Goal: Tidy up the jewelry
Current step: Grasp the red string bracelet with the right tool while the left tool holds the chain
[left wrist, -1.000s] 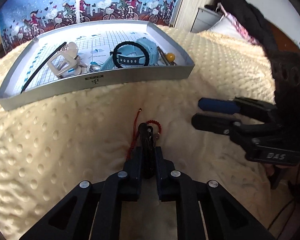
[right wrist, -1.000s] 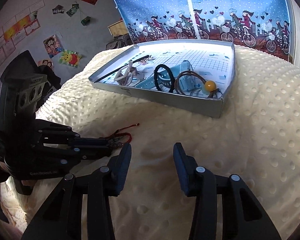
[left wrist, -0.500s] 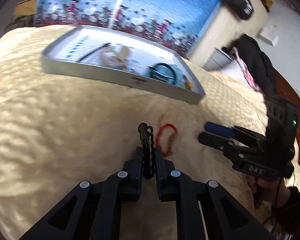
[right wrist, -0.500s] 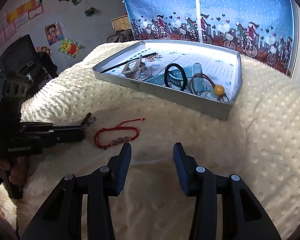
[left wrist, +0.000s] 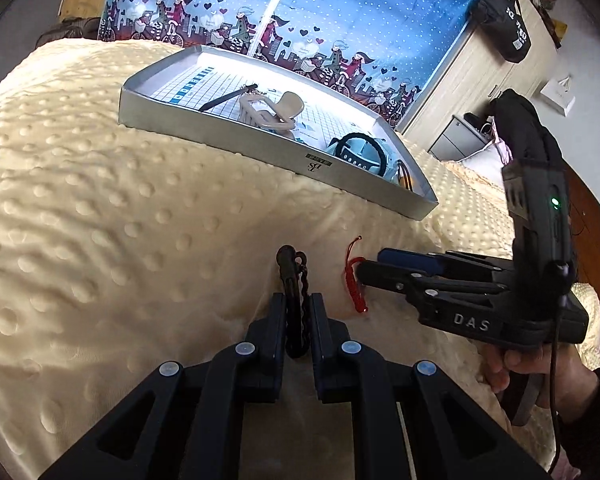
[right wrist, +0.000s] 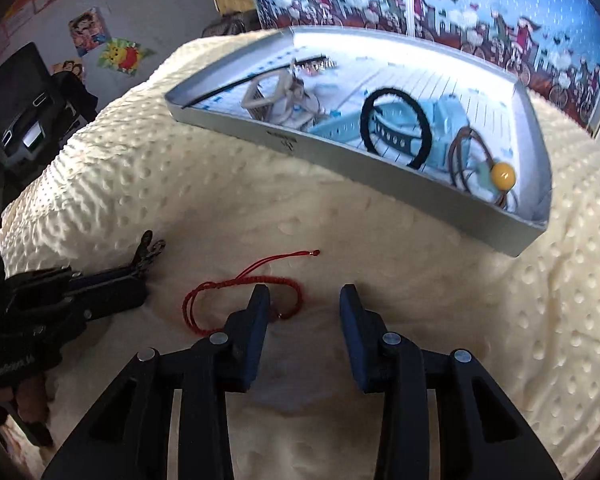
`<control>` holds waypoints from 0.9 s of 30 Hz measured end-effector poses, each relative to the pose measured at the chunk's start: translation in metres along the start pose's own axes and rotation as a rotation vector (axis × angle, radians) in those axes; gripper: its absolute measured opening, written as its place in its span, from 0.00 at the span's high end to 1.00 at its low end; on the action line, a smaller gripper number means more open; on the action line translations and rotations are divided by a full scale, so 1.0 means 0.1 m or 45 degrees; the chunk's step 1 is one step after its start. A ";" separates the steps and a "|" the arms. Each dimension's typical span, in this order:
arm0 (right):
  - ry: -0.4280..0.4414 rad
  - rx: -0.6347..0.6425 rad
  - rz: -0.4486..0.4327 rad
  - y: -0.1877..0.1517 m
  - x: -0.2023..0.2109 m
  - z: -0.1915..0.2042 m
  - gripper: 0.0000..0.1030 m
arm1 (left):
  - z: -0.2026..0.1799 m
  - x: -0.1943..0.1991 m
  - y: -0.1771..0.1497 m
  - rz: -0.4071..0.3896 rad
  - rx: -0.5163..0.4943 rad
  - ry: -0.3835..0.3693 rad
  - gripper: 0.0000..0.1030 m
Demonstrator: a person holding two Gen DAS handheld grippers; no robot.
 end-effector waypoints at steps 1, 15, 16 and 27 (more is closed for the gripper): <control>-0.006 -0.001 0.006 -0.02 -0.03 0.02 0.68 | 0.00 0.00 0.00 -0.003 0.003 -0.001 0.89; -0.129 0.013 -0.040 -0.15 0.03 0.07 0.68 | 0.00 -0.01 -0.02 -0.022 0.011 0.003 0.89; -0.135 0.019 -0.051 -0.15 0.03 0.07 0.69 | 0.00 -0.01 -0.02 -0.024 0.010 0.003 0.89; -0.170 -0.017 -0.084 -0.12 -0.03 -0.03 0.87 | -0.02 0.00 -0.02 -0.049 -0.006 -0.006 0.89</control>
Point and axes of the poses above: each gripper's, at about its wrist camera, not at the fingertips, and x roughly against the way its jaws point, z to its left, y to its top, the point moved 10 cm from there along -x, roughly the way its jaws point, and after that the axes turned 13 degrees about -z, right-handed, at the moved point
